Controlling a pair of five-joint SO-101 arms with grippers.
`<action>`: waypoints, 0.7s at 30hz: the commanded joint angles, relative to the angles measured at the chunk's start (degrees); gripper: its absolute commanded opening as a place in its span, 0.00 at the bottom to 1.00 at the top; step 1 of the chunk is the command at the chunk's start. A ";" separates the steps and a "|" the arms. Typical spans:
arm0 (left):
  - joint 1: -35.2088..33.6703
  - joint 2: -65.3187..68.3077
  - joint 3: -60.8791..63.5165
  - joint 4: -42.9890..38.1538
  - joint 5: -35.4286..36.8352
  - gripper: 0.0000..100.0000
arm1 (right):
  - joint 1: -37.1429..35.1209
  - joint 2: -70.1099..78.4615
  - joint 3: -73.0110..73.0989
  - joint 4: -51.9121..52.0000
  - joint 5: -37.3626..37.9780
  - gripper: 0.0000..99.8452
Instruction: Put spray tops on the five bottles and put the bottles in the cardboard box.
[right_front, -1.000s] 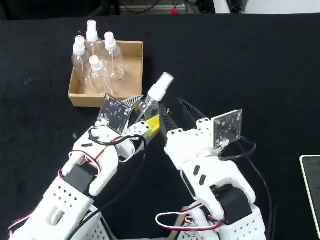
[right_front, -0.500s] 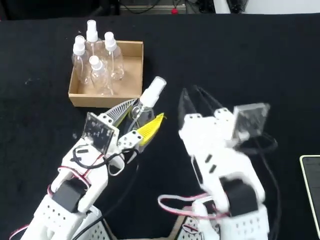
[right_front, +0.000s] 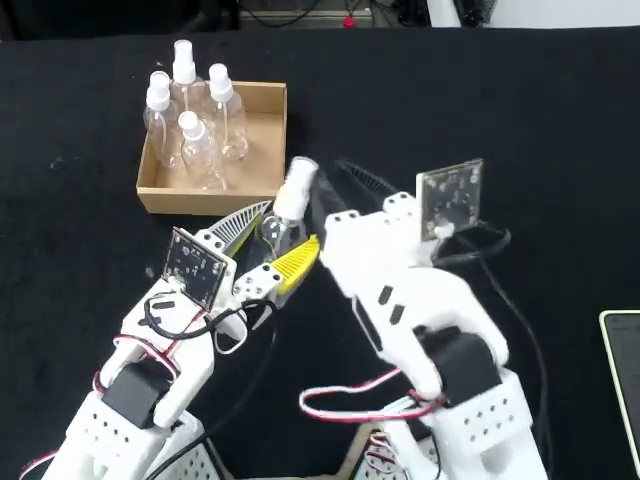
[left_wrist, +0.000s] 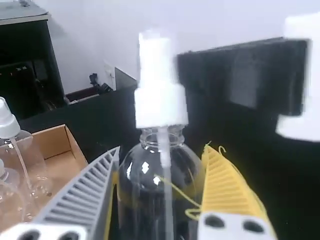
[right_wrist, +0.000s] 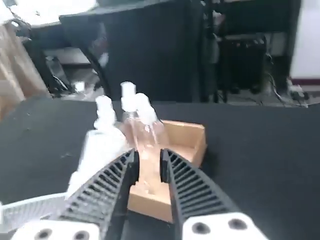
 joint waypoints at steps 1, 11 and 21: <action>2.24 -0.62 -0.57 0.26 0.18 0.15 | -2.29 -2.95 -0.40 0.09 0.62 0.06; 0.04 -0.62 -0.57 0.18 -0.62 0.15 | -2.11 -10.42 0.13 3.78 0.62 0.06; 0.31 -1.14 2.33 0.26 -0.62 0.15 | 1.58 -1.71 -6.46 -0.44 0.26 0.06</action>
